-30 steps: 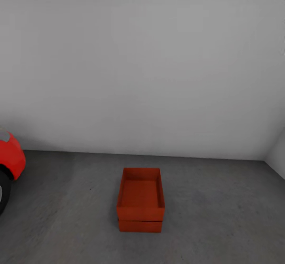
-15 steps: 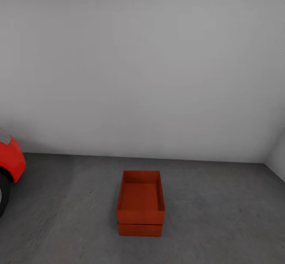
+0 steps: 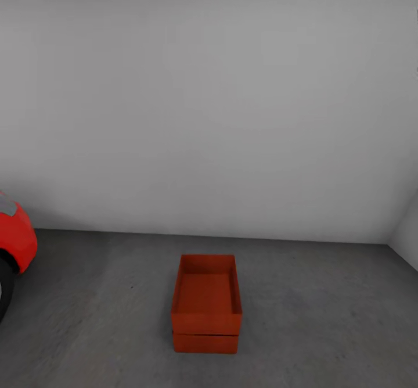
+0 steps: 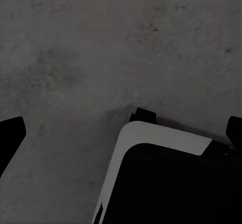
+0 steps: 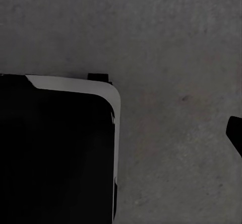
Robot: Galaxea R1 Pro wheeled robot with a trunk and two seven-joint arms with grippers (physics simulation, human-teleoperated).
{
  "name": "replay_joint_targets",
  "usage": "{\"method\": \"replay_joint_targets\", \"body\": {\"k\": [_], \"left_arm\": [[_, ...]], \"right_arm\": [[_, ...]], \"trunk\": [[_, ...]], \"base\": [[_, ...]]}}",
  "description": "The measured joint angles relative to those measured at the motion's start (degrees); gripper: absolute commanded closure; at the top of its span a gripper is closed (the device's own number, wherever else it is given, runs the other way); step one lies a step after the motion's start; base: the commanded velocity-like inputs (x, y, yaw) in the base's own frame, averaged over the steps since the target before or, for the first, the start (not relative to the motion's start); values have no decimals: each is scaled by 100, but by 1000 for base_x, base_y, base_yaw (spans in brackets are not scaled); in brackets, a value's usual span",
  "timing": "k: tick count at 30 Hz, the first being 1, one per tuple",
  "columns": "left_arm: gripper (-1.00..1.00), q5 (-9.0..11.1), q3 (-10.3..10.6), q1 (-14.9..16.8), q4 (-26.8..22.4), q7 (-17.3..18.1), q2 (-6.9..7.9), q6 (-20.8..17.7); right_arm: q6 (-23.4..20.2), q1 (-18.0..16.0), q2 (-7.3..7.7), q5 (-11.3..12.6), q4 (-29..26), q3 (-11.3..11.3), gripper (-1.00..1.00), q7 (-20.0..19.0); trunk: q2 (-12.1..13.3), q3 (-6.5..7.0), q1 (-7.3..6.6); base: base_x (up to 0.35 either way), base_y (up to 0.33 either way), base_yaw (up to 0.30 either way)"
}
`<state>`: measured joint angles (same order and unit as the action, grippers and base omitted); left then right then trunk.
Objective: Move the two storage containers from the living room to the garage. In the garage, place one container on the floor and stack the other container on top of it (either order is fine).
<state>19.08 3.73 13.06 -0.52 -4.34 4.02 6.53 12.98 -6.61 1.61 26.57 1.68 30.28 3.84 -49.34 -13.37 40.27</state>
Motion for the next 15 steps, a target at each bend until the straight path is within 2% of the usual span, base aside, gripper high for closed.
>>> {"method": "replay_joint_targets", "body": {"k": [15], "left_arm": [[-100,0,0,0,-1,0,2,0]], "right_arm": [[-4,0,-8,0,0,0,-100,0]], "trunk": [[0,140,0]], "base": [[0,0,0]]}}
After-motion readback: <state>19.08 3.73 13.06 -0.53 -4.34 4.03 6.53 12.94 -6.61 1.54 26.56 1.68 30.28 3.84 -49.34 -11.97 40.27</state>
